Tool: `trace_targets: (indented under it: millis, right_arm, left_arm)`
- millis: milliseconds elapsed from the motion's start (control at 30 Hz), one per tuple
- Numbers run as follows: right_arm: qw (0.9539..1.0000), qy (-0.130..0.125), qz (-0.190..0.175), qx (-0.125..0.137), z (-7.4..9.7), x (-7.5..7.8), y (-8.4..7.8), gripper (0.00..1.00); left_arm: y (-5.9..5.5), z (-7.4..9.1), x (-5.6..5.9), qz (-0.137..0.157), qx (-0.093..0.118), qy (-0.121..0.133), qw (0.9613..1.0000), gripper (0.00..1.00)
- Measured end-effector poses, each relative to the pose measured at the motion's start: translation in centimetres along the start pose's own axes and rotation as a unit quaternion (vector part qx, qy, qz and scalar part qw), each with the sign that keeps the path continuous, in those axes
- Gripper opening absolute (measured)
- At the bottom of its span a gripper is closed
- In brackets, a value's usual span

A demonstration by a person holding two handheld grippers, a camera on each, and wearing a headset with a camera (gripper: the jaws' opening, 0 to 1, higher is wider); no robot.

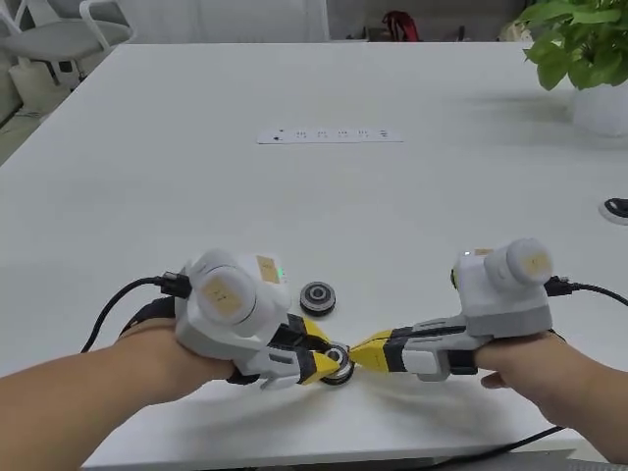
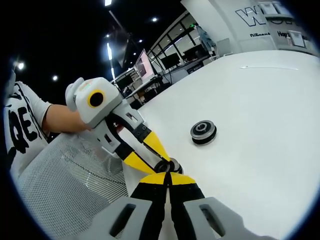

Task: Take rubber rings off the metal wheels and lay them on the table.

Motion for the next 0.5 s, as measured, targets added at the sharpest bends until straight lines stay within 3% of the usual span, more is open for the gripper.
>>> trace_targets:
  millis: [500]
  right_arm:
    - [0.9999, 0.012, 0.0, 0.003, 0.03, -0.54, 0.21, 0.0]
  left_arm:
    - [0.02, 0.01, 0.06, -0.001, -0.002, -0.001, 1.0, 0.12]
Point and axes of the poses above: the centre of the closed fingertips' face, and the gripper's own axes: z roughly backward along the fingers, x roughly to its right, y roughly out of its top, the point moved 1 cm from there along z, roughly backward along the fingers, and after that the axes turned 15 degrees about -y, right-handed, at the moved point
